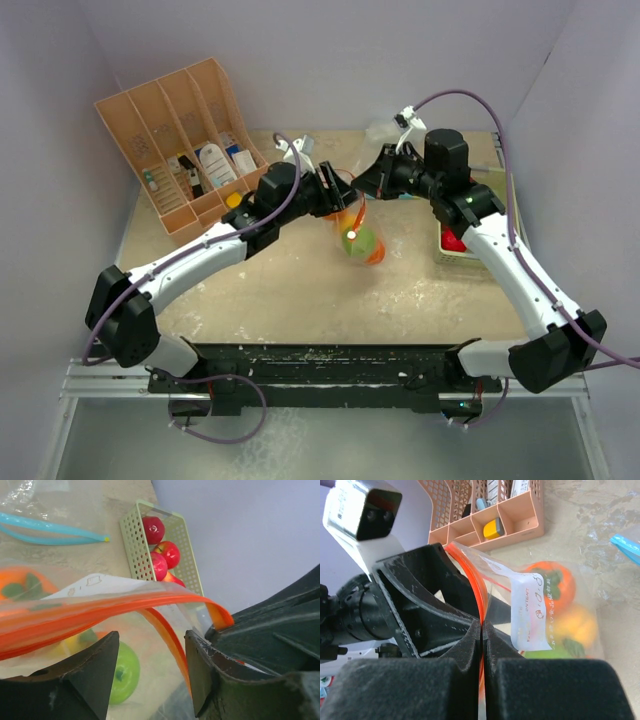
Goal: Open the zip-top bag and remove the fake food
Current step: Open the zipper of the food storage bag at the center of the board.
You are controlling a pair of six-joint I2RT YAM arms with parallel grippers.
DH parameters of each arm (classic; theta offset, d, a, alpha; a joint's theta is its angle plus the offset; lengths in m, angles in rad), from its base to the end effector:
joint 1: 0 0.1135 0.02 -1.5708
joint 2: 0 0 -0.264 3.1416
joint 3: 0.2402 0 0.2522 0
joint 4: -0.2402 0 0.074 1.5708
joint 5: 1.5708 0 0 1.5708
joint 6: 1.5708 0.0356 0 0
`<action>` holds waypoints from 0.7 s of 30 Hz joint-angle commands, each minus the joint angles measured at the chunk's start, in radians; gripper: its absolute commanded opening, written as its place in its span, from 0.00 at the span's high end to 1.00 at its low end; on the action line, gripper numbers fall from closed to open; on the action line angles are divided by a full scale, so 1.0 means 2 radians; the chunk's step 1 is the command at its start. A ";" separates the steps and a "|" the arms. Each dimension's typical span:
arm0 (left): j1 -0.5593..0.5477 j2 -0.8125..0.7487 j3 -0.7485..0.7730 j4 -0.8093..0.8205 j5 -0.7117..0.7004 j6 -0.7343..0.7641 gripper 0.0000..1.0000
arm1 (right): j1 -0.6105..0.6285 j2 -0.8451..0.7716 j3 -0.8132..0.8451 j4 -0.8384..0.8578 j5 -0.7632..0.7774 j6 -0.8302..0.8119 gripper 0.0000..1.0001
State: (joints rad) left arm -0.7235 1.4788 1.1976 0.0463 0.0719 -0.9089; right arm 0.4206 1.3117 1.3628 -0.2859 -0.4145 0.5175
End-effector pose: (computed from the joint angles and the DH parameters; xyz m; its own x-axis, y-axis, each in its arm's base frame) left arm 0.2638 -0.2364 0.3406 -0.6694 -0.4585 -0.5845 0.3004 0.5526 -0.7774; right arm 0.2658 0.1346 0.4163 -0.5463 0.2517 -0.7989 -0.5305 0.6341 0.5626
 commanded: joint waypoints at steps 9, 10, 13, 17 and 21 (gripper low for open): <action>-0.044 0.025 0.007 0.037 0.034 0.003 0.27 | 0.003 -0.001 0.001 0.030 -0.013 0.003 1.00; -0.046 0.026 0.006 0.037 0.035 0.003 0.28 | 0.003 0.001 0.002 0.030 -0.014 0.003 1.00; -0.049 0.028 0.006 0.027 0.031 0.006 0.35 | 0.003 0.004 0.003 0.031 -0.014 0.002 1.00; -0.050 0.028 0.006 0.002 0.015 0.008 0.63 | 0.003 0.003 0.009 0.021 -0.002 -0.005 1.00; -0.049 0.024 0.007 -0.021 -0.001 0.011 1.00 | 0.003 -0.001 0.009 0.013 0.012 -0.008 1.00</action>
State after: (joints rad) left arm -0.8196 1.5379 1.1965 0.0288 0.1051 -0.9024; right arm 0.4206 1.3285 1.3624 -0.2890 -0.4095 0.5129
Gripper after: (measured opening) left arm 0.097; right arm 0.007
